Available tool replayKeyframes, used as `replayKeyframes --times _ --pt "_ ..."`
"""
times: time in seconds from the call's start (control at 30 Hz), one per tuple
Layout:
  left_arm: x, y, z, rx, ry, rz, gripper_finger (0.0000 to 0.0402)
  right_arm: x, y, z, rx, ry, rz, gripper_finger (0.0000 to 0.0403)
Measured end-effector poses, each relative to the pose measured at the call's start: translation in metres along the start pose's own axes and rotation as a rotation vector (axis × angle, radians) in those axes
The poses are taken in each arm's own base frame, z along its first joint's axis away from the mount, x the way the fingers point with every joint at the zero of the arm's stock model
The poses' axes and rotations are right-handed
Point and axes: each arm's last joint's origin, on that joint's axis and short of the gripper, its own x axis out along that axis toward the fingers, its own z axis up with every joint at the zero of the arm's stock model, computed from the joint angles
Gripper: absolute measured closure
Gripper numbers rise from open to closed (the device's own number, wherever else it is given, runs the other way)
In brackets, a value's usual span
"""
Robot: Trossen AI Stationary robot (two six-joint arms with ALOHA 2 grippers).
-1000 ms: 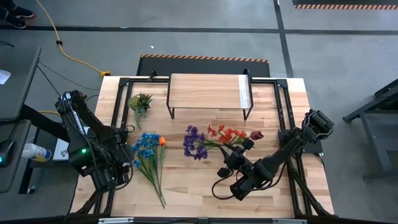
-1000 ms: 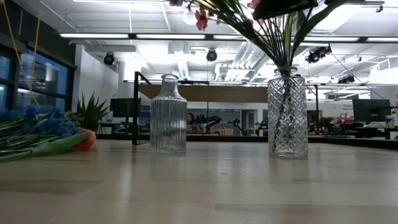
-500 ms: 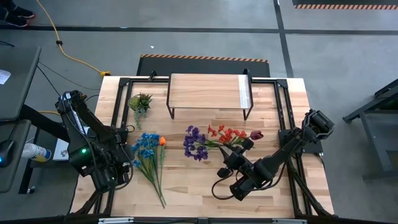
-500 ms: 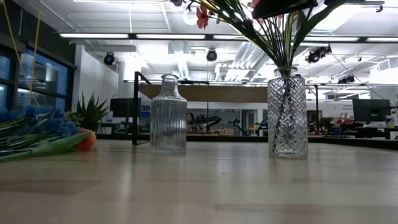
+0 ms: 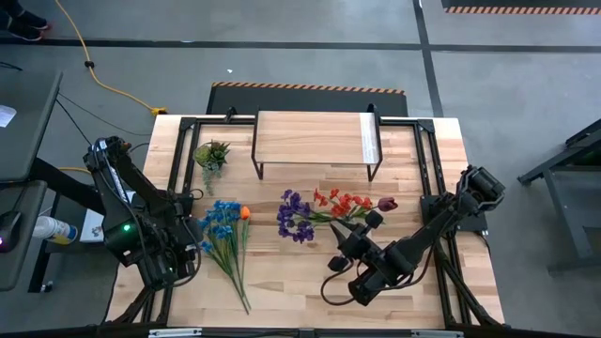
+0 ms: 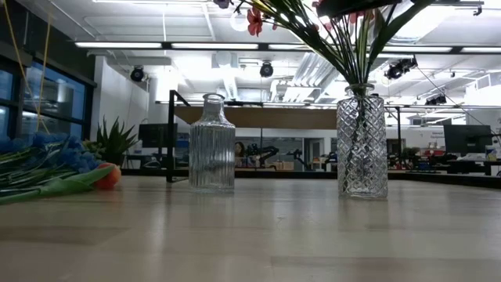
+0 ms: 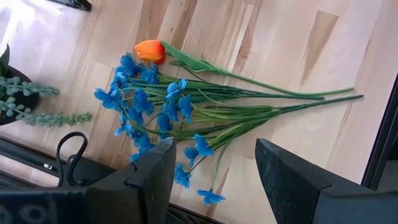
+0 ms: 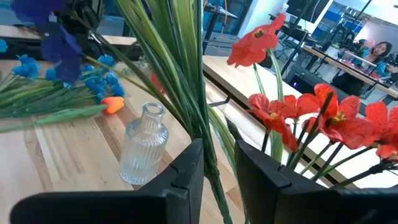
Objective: Pick and place flowers into a vace then onto a shelf
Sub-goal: Put the purple flowers into the right transparent flower vase
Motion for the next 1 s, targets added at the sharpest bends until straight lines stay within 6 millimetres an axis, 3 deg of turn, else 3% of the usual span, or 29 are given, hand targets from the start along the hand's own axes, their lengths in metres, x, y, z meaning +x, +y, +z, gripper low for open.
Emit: replayKeyframes --times 0.57,1.0 --pt "0.0 -0.001 0.001 -0.008 -0.015 -0.003 0.0149 -0.009 0.007 0.014 -0.017 -0.056 0.039 0.032" --pt "-0.001 -0.012 0.005 -0.063 -0.088 -0.104 0.0149 -0.024 0.006 0.051 -0.059 -0.15 0.103 0.032"
